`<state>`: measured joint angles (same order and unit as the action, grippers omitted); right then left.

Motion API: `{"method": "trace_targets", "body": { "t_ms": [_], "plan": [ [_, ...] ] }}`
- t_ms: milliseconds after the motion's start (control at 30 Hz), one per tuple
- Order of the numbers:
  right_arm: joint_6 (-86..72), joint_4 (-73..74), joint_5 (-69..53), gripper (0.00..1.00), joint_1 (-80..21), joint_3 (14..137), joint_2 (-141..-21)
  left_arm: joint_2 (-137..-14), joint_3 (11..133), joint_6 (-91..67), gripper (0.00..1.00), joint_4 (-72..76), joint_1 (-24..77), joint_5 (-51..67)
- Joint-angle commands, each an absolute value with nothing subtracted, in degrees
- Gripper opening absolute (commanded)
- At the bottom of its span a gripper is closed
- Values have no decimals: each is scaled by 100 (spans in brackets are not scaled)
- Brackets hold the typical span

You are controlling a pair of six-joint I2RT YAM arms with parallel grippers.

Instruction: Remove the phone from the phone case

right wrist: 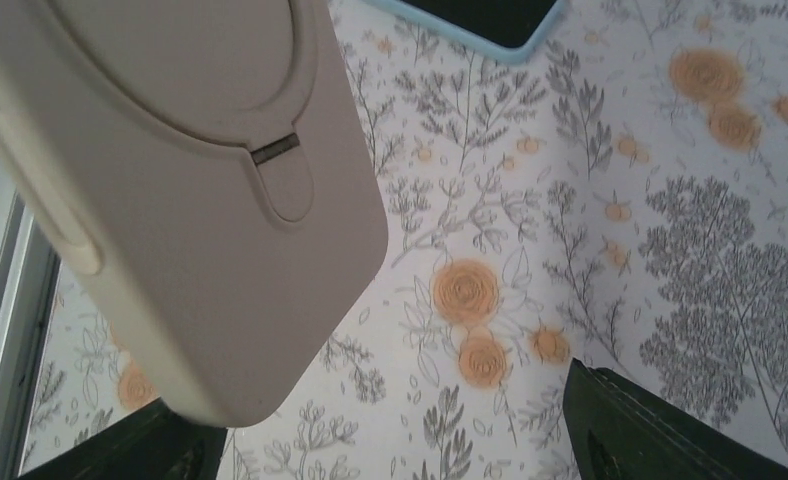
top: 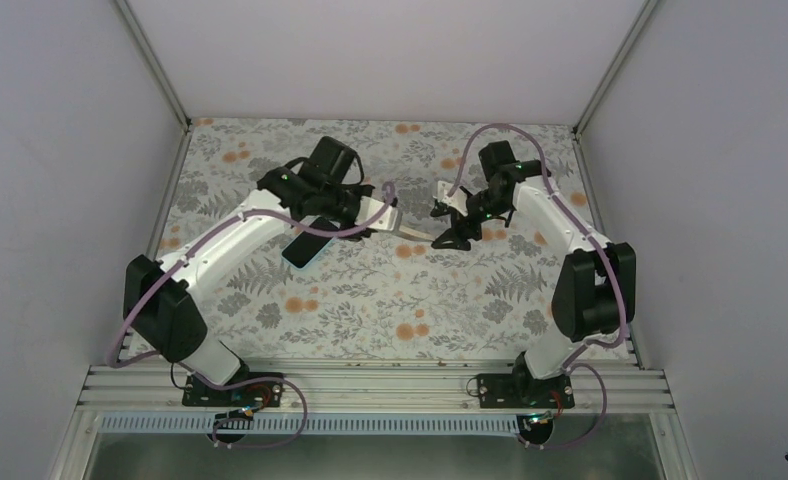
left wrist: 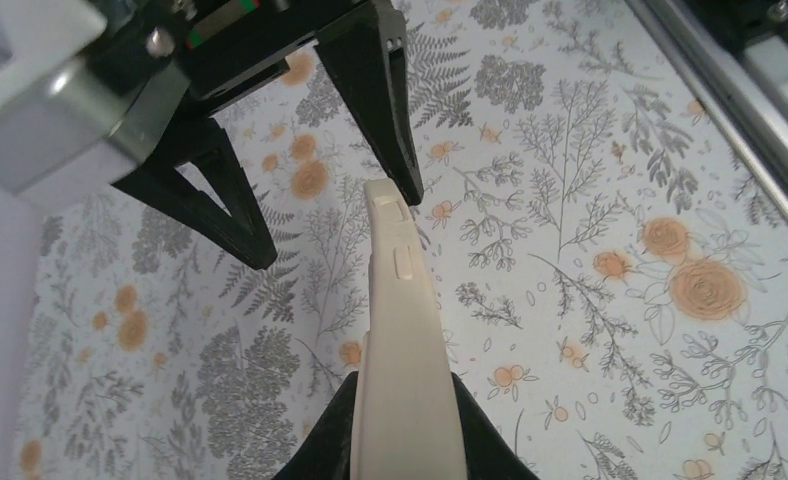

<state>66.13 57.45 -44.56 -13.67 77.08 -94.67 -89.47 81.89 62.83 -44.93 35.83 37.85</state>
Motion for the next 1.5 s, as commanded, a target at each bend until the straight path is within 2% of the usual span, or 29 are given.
{"method": "trace_targets", "body": {
  "t_ms": [0, 233, 467, 667, 767, 867, 967, 1067, 1167, 1467],
  "plan": [
    [6708, 5241, -4176, 86, -1150, 8273, -9484, -8801, 7976, 6476, 2, -5330, 4353, 3990],
    [6854, 5592, -3923, 86, -1026, 8992, -9888, -8869, 8011, 6453, 2, -5439, 4617, 3789],
    [6723, 5261, -3445, 86, -996, 9096, -9946, -8986, 8131, 6456, 2, -5614, 4814, 3711],
    [6862, 5725, -3792, 87, -965, 9061, -9931, -9043, 8296, 6419, 2, -5455, 4399, 4204],
    [7089, 6434, -3874, 88, -950, 8658, -9663, -9181, 8536, 6537, 2, -5564, 3811, 4833],
    [7185, 6358, -4136, 88, -963, 7493, -8697, -9272, 8677, 6633, 2, -5620, 3311, 5650],
    [6829, 5838, -4527, 83, -1009, 6847, -7987, -9411, 8724, 6629, 2, -5546, 3201, 6039],
    [6391, 5235, -4834, 70, -1028, 6462, -7547, -9605, 8809, 6651, 2, -5601, 3207, 6313],
    [6155, 4979, -5003, 62, -1073, 6356, -7461, -9718, 8900, 6674, 2, -5651, 3208, 6429],
    [6188, 5302, -5213, 57, -1283, 6469, -7730, -9772, 8824, 6582, 2, -5530, 3161, 6445]
  ]
}}
